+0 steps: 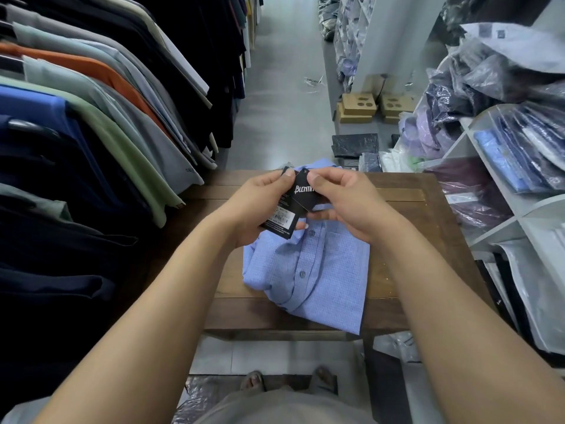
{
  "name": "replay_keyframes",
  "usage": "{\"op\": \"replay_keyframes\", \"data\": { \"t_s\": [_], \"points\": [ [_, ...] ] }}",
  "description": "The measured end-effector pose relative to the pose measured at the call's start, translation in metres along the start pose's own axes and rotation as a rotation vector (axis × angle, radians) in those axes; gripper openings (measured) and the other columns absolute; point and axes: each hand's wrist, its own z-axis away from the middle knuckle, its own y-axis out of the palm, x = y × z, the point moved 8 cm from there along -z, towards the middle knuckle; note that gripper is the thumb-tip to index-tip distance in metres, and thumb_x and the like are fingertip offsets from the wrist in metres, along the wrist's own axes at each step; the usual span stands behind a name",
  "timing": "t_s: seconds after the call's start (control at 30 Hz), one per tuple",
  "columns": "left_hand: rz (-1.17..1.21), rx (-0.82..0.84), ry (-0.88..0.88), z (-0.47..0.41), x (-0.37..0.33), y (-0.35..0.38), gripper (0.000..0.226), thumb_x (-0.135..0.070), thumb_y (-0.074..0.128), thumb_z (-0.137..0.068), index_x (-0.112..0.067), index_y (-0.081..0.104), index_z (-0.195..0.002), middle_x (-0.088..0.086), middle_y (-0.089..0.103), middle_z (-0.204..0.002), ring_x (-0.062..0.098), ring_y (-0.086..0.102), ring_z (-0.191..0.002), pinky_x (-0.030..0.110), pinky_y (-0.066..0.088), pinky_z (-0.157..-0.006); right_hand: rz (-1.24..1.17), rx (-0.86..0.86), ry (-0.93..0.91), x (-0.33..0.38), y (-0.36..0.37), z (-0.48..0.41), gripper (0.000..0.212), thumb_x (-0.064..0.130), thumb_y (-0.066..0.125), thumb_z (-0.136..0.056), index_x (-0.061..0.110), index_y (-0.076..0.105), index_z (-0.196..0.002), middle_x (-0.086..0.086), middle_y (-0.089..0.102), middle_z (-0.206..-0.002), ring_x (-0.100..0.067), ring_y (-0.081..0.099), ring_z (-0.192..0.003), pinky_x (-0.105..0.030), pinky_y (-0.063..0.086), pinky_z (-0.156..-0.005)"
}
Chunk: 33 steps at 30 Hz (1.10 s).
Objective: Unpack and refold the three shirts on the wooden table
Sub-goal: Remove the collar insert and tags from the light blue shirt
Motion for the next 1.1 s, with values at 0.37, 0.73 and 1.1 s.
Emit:
{"op": "replay_keyframes", "data": {
  "t_s": [0.37,0.73,1.1],
  "points": [
    [0.094,0.139,0.015,0.018,-0.016,0.017,0.033,-0.027,0.044,-0.107,-0.006,0.063,-0.124,0.013,0.073,-0.102,0.026,0.073,-0.075,0.034,0.060,-0.057,-0.322,0.057,-0.043,0.005,-0.020,0.016,0.016,0.022,0.067,-0.078,0.018,0.064,-0.094,0.004,0.074,-0.082,-0.008,0.065,-0.069,-0.015,0.048,-0.050],
    [0.106,0.162,0.063,0.018,-0.011,0.026,0.032,-0.018,0.038,-0.109,-0.002,0.063,-0.121,0.015,0.075,-0.102,0.023,0.074,-0.088,0.038,0.062,-0.071,-0.583,0.060,0.028,-0.005,-0.024,0.020,0.041,0.042,0.051,-0.097,0.008,0.073,-0.095,-0.010,0.070,-0.085,-0.016,0.065,-0.066,-0.023,0.057,-0.057],
    [0.000,-0.016,0.080,0.010,-0.004,0.019,0.025,-0.011,0.060,-0.100,-0.006,0.067,-0.123,0.012,0.073,-0.103,0.026,0.070,-0.088,0.042,0.061,-0.077,-0.320,-0.013,-0.071,-0.010,-0.031,0.019,0.027,-0.002,0.062,-0.093,0.012,0.058,-0.116,-0.005,0.075,-0.098,-0.020,0.071,-0.084,-0.032,0.060,-0.071]
  ]
}}
